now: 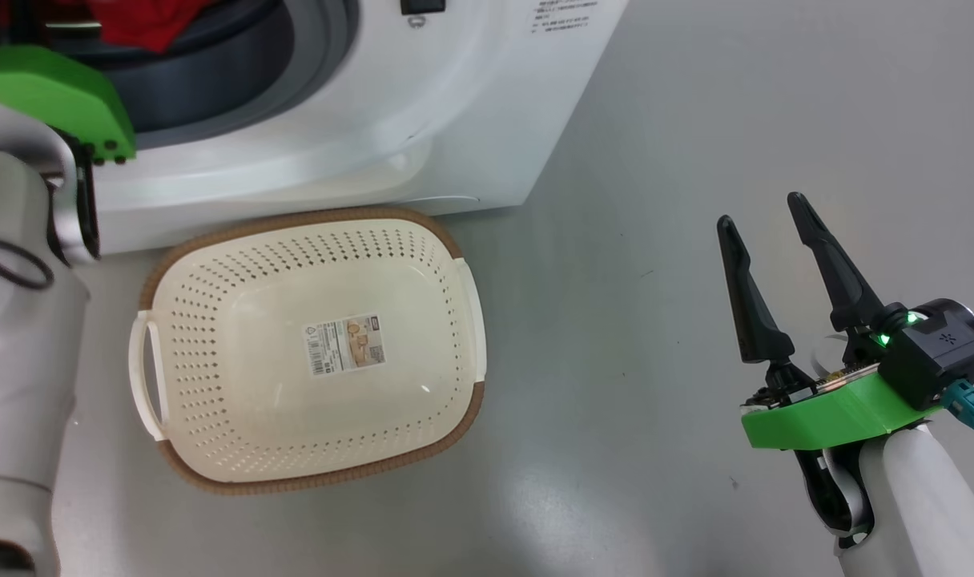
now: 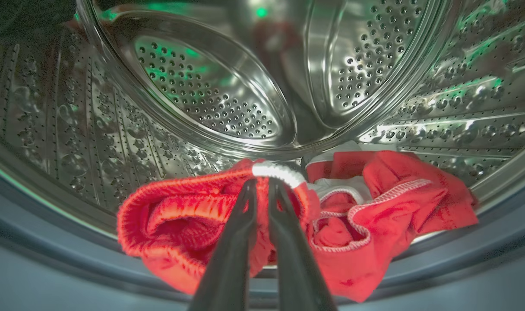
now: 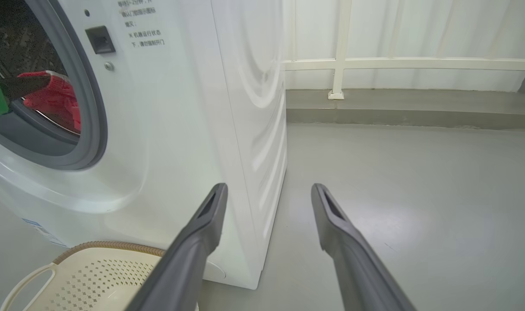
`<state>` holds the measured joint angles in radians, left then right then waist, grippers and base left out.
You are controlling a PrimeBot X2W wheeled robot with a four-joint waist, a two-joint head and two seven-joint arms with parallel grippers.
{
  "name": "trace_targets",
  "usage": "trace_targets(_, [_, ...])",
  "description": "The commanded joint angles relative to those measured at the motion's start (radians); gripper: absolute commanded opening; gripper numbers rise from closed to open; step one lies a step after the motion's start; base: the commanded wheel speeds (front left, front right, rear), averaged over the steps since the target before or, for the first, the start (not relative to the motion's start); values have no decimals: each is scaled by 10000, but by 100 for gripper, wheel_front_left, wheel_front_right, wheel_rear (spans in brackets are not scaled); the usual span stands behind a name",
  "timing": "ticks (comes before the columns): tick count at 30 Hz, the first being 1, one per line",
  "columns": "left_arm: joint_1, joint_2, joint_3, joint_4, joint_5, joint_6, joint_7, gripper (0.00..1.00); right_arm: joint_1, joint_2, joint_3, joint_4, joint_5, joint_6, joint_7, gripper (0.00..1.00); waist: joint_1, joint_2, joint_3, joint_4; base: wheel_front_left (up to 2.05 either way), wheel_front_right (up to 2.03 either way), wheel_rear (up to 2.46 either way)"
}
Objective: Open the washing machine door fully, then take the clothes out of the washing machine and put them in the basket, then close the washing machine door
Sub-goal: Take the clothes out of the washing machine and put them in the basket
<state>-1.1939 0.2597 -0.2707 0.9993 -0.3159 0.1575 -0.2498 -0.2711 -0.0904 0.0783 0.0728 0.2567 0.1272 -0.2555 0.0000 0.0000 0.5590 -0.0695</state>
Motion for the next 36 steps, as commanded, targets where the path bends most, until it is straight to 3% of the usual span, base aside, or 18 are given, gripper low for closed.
trace_targets(1, [366,545,310,-692,142,130,-117,0,186,-79,165,-245,45,35,-63,100,0,0,-158,111,0,0,0])
trace_targets(16, [3010,394,1008,-4004,444,225,-119,0,494,-79,0,-265,-11,35,-63,100,0,0,-1071,537,0,0,0])
trace_targets(30, [5264,256,1067,-5957,580,307,-120,0,786,30,3,-63,15,35,-63,100,0,0,-2311,616,0,0,0])
trace_targets(36, [6245,24,1143,-6701,65,203,-58,0,1005,87,-48,-2,24,35,-63,100,0,0,-2798,573,0,0,0])
